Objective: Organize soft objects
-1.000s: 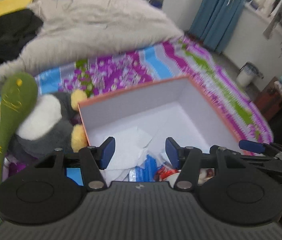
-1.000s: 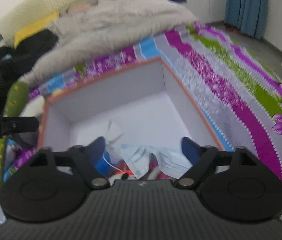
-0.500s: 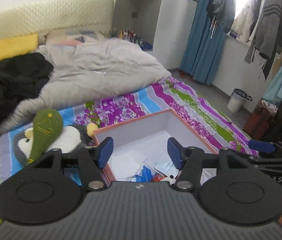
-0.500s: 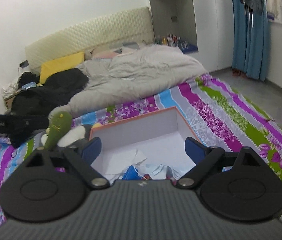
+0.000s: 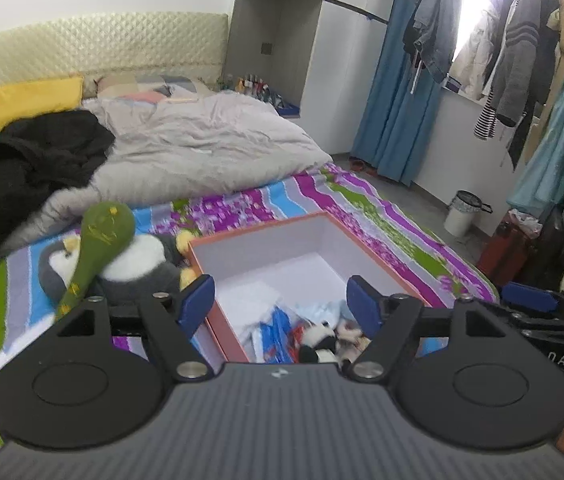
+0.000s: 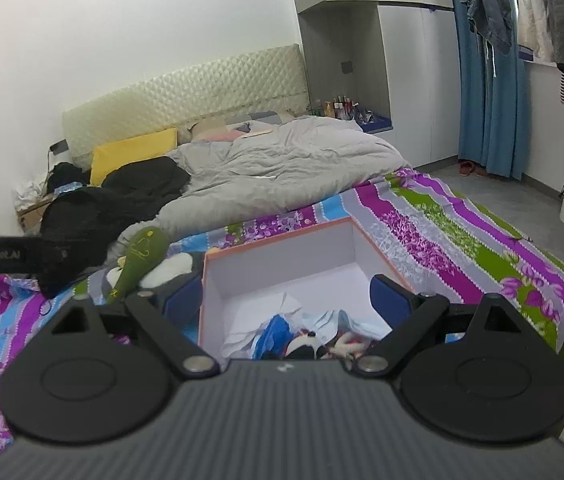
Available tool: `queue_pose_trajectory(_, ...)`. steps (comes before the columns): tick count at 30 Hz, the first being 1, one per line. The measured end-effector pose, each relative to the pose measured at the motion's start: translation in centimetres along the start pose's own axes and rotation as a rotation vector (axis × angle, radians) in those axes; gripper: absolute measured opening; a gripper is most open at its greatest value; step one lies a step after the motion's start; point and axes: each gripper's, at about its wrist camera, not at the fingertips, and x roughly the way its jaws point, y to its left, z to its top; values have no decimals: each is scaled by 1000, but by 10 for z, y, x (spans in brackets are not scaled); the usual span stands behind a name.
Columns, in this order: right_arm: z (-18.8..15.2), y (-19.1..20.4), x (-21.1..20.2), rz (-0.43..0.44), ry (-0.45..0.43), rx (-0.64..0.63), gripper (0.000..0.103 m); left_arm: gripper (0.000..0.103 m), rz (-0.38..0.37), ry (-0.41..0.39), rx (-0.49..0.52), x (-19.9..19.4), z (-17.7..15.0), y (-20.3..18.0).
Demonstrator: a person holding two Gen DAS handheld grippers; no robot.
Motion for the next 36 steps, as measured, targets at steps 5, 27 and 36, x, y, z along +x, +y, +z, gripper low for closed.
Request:
queue_pose_trajectory(5, -15, 2, -6, -26, 11, 24, 92, 77, -2, 31, -15, -1, -19, 4)
queue_pose_trajectory(27, -54, 0, -10, -78, 72, 47, 92, 77, -9, 74, -69, 5, -45, 12)
queue_pose_trajectory(36, -63, 10, -20, -102, 55, 6, 92, 81, 12, 35, -25, -15, -57, 1)
